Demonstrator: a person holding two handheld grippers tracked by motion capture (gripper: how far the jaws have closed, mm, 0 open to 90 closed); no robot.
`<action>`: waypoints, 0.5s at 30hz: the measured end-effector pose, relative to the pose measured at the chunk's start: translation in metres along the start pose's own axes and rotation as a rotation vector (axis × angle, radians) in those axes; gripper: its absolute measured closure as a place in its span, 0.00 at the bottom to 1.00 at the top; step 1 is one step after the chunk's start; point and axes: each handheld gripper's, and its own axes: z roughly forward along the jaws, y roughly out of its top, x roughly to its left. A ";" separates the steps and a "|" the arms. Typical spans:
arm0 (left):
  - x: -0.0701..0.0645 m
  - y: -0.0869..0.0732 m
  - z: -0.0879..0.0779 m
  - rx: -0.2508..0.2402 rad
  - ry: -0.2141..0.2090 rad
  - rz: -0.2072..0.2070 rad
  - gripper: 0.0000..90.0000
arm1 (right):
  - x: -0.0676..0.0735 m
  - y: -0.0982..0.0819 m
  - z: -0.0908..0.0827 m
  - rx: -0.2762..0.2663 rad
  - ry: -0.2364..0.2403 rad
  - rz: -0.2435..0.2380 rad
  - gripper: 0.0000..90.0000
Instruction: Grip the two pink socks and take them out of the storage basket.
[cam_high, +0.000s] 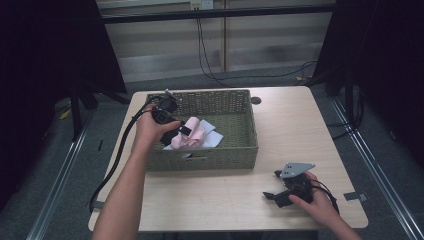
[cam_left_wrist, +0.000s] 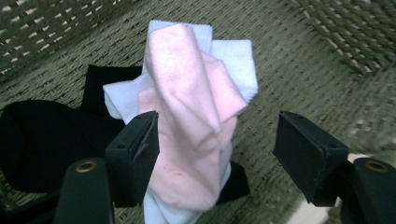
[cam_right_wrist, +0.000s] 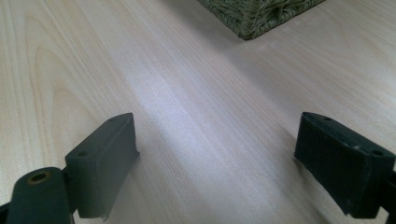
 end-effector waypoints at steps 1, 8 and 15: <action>0.001 0.001 0.004 0.003 0.003 -0.005 0.36 | 0.000 0.000 0.000 0.000 0.001 0.001 0.13; 0.012 0.005 0.027 0.066 0.024 -0.051 0.43 | 0.000 0.000 0.000 0.000 0.003 0.002 0.13; 0.012 0.006 0.035 0.141 0.005 -0.047 0.82 | 0.000 0.000 0.000 0.001 0.005 0.005 0.13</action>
